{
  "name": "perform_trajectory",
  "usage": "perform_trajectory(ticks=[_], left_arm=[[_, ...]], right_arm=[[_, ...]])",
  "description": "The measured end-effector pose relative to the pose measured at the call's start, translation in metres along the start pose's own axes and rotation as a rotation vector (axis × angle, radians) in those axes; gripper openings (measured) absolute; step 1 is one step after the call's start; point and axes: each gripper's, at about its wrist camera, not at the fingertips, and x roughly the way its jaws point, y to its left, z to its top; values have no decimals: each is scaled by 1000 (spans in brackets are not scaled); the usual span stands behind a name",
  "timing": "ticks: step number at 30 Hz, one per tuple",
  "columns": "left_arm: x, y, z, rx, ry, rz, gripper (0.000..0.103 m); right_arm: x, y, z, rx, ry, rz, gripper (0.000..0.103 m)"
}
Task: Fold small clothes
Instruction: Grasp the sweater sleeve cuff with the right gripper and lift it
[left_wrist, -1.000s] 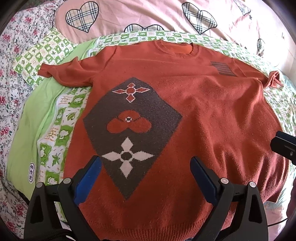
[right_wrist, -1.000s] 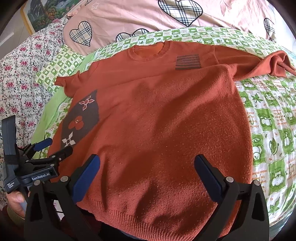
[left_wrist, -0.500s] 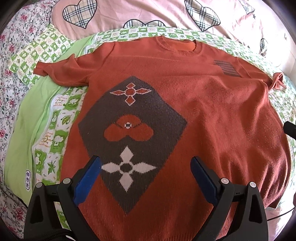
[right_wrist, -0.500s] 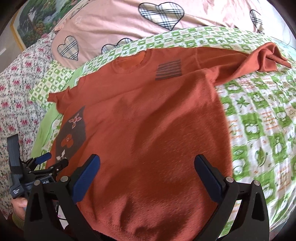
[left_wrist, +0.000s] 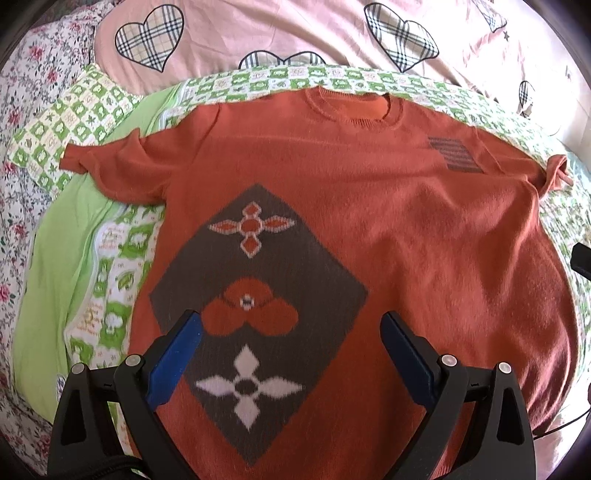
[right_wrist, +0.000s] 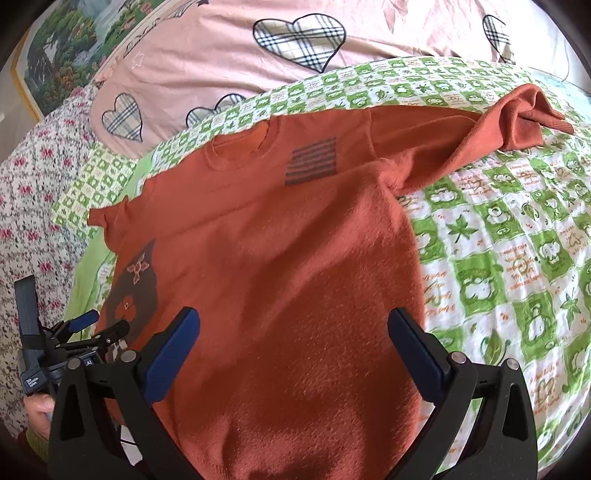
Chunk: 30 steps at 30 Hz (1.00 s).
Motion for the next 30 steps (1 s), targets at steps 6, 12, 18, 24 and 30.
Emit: perform_trajectory(ticks=[6, 12, 18, 24, 30], left_arm=[[7, 9, 21, -13, -9, 10, 98], [22, 14, 39, -27, 7, 8, 98], [40, 10, 46, -21, 43, 0, 98], [52, 4, 49, -7, 72, 3, 98], [64, -1, 53, -6, 104, 4, 98]], right_arm=[[-20, -56, 36, 110, -62, -64, 102], [-37, -120, 92, 191, -141, -151, 96], [-37, -196, 151, 331, -185, -199, 85], [-27, -271, 197, 539, -234, -162, 68], [6, -314, 226, 628, -178, -188, 36]])
